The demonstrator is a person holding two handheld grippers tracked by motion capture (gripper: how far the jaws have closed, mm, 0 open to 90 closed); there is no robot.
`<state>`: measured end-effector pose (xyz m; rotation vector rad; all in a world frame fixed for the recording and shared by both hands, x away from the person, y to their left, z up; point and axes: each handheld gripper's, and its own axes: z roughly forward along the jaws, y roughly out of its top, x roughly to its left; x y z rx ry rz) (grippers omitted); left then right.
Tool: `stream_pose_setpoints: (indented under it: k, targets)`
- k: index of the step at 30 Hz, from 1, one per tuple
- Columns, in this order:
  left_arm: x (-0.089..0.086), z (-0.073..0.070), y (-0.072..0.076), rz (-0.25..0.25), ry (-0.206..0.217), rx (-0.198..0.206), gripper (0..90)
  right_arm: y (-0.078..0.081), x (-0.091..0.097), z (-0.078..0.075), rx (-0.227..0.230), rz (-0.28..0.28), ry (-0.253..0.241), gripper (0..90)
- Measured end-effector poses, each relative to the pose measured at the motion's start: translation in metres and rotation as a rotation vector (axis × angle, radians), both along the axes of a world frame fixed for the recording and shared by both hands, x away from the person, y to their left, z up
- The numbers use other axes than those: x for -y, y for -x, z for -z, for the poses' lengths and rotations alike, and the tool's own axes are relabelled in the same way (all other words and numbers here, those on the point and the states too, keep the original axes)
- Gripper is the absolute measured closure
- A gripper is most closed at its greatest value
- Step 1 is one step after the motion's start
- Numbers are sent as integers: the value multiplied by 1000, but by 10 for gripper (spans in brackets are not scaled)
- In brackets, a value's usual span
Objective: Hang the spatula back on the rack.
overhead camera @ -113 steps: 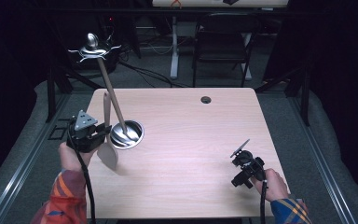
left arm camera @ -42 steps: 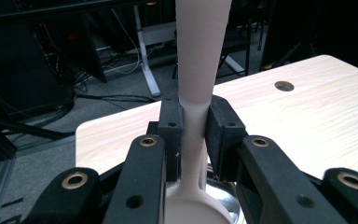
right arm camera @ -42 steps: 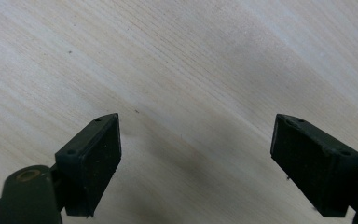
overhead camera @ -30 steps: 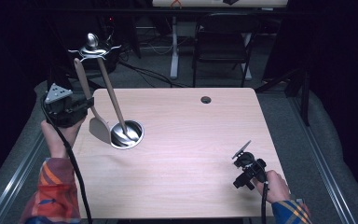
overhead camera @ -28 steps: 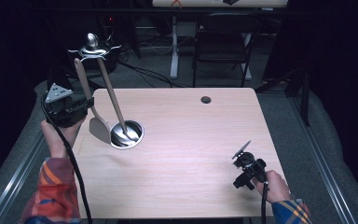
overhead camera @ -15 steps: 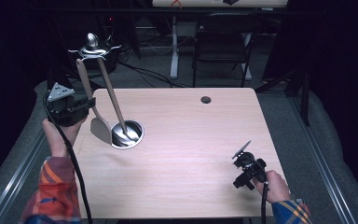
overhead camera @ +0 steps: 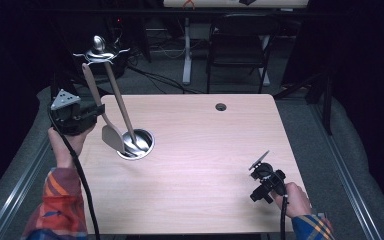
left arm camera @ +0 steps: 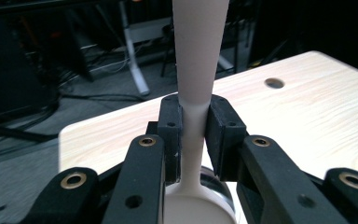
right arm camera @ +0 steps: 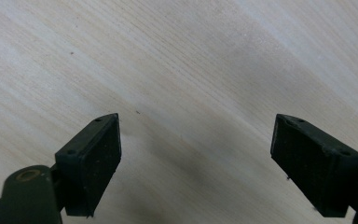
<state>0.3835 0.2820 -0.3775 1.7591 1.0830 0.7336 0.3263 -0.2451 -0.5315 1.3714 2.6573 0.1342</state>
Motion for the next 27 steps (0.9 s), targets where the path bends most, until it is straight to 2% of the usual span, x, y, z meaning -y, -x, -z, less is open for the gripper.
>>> stream_pose_setpoints:
  k: [1,8,9,10,16,18,22,23,25,27]
  targets:
    - [0,1,0,-2,0,5,765,1,-1,1,11,14,-13,157]
    - [1,2,0,-11,-5,14,759,1,0,1,4,3,-10,157]
    - [1,2,0,-15,-4,13,758,0,0,0,-3,-3,0,157]
    - [2,2,-1,-17,-6,12,757,1,-1,1,10,14,-10,157]
    - [3,2,-1,-23,-10,7,744,1,-1,1,2,10,-16,157]
    - [4,2,-1,-20,-15,-1,743,0,-1,0,-15,-7,8,157]
    - [6,1,0,-22,-19,-8,742,0,0,1,2,-5,-9,157]
    - [7,1,0,-20,-22,-12,736,0,-1,0,-15,-2,6,157]
    - [7,-1,0,-21,-31,-18,712,0,0,1,-7,-10,1,157]
    - [9,-2,1,-29,-42,-29,649,0,-1,1,-7,-10,3,157]
